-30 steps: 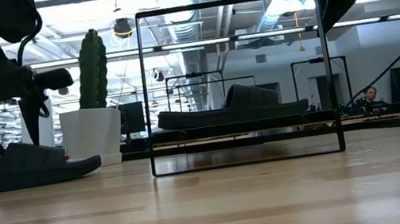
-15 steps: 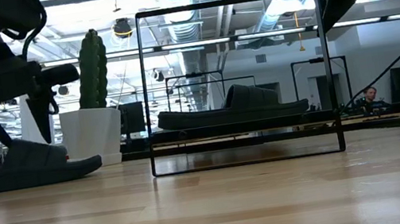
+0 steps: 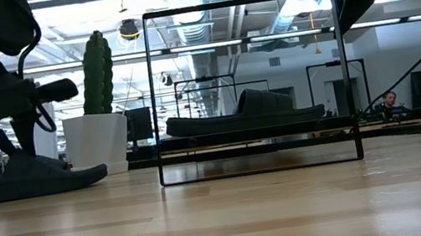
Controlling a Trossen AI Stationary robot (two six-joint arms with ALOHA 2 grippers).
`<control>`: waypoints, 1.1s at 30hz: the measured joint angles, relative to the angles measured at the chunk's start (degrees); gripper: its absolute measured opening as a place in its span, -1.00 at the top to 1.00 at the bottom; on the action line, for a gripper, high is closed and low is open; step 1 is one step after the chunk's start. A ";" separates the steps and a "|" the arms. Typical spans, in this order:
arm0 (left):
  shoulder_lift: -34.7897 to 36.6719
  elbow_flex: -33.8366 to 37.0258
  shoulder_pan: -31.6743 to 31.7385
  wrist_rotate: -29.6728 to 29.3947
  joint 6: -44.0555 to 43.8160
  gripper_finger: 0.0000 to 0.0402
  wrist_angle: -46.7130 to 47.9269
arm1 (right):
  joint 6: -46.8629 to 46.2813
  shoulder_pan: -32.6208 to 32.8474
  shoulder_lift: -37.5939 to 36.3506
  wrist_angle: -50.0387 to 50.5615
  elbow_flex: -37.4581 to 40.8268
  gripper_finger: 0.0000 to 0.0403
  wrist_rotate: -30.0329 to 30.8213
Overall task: Pick and place slides into the shelf
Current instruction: Put the black slide on the shelf
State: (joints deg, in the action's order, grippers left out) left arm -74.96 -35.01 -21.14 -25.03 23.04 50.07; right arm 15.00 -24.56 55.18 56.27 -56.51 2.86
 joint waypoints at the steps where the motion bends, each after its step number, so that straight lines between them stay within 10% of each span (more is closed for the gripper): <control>1: -0.02 0.08 -0.17 -0.38 0.06 0.96 -0.21 | 0.00 0.00 0.00 -0.01 0.00 -0.12 0.01; 33: -0.04 -1.89 -0.79 -4.21 1.55 1.00 1.02 | 3.69 -0.07 0.00 -9.66 0.00 -0.12 0.21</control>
State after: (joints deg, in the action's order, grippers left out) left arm -75.00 -36.91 -21.92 -29.23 24.59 51.09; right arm 18.70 -24.62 55.18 46.61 -56.51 3.07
